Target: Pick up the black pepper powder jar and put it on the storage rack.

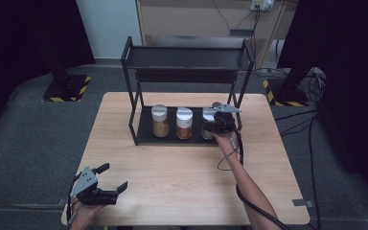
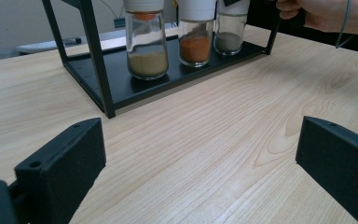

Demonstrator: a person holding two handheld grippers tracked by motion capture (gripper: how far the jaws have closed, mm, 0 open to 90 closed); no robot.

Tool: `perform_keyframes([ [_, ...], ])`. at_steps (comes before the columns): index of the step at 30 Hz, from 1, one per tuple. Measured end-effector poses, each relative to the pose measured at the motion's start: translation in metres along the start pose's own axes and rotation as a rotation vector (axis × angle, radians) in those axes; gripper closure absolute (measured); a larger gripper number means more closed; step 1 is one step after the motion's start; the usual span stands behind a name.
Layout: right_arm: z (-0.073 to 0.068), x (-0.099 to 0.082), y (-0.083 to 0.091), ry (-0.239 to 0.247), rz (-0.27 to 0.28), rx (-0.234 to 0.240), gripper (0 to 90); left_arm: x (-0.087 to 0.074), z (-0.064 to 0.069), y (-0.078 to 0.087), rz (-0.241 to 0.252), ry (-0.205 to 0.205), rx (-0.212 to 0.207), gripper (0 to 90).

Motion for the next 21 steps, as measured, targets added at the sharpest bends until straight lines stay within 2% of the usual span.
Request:
perform_keyframes([
  [12,0.003,-0.004,0.002,-0.013,0.011,0.012,29.8,0.0,0.001,0.0,-0.002,-0.004,-0.001,0.7],
  [15,0.006,-0.004,0.004,-0.02,0.009,0.033,22.3,0.0,0.001,0.0,-0.001,-0.006,-0.002,0.7],
  [21,0.006,-0.001,0.011,0.022,0.018,0.03,14.3,0.001,0.001,0.0,-0.001,-0.007,-0.001,0.7],
])
Point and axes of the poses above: each handheld gripper's, and its own axes: y roughly backward along the jaws, x roughly out of its top, z roughly to its right, the point moved 4 cm from there along -y, roughly forward along the jaws, and after that the axes turned 5 degrees about x, right-handed, at the moved point
